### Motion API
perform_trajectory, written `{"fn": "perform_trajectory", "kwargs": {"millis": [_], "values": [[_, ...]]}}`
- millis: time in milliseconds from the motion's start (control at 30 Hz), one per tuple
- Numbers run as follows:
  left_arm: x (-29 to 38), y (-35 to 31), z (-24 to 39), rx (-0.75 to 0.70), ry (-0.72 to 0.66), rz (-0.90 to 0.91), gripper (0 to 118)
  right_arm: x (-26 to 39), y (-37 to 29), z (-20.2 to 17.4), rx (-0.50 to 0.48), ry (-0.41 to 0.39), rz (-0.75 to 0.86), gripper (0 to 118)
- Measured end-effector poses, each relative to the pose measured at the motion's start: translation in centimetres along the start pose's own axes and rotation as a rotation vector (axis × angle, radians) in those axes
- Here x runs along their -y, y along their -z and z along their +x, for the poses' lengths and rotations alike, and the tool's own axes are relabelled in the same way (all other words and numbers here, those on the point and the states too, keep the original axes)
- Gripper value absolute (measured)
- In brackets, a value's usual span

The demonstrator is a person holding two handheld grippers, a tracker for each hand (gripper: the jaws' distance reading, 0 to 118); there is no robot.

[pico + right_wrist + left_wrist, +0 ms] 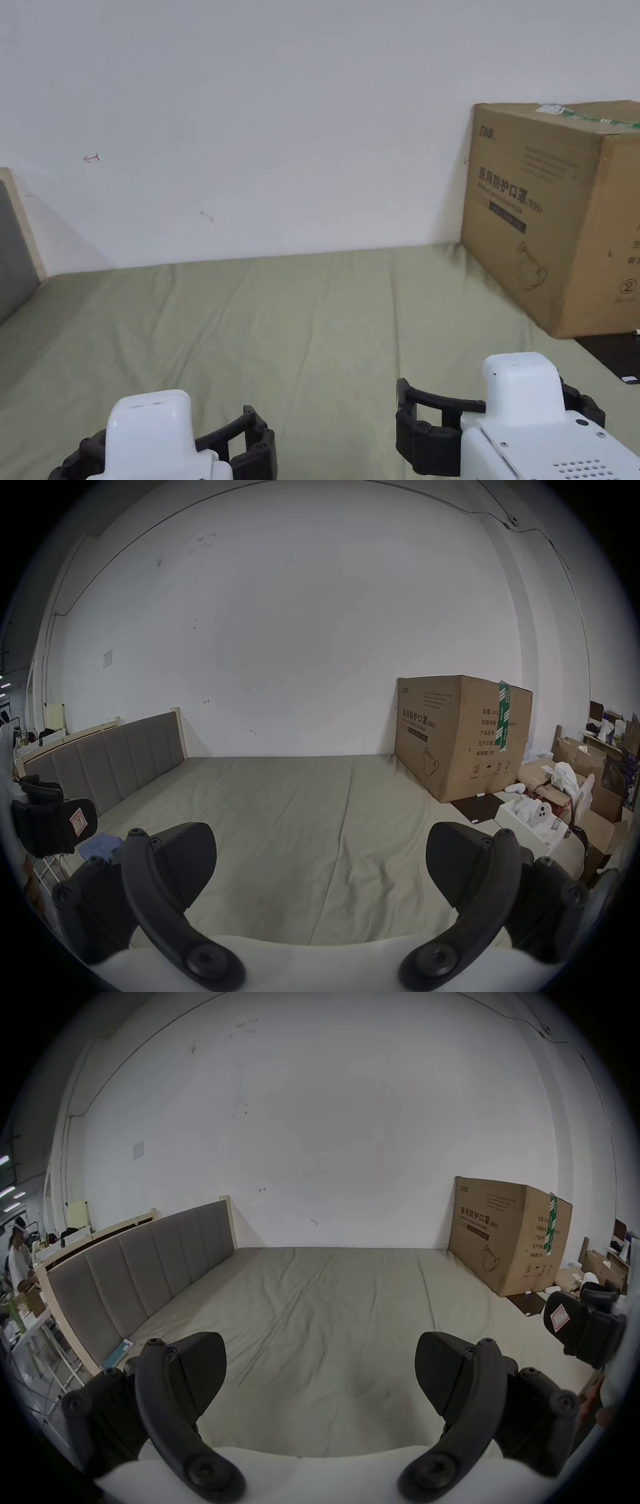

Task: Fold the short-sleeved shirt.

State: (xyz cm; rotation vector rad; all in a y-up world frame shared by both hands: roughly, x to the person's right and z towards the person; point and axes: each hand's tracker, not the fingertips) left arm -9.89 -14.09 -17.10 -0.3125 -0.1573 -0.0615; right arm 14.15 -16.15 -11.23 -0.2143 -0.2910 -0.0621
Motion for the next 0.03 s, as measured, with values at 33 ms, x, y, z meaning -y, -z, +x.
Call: {"fn": "perform_trajectory", "kwargs": {"millis": [33], "values": [[-0.05,-0.06,-0.14,0.002,-0.018,0.000,112,0.02,0.04,0.02,0.002,0.002,-0.001,118]]}}
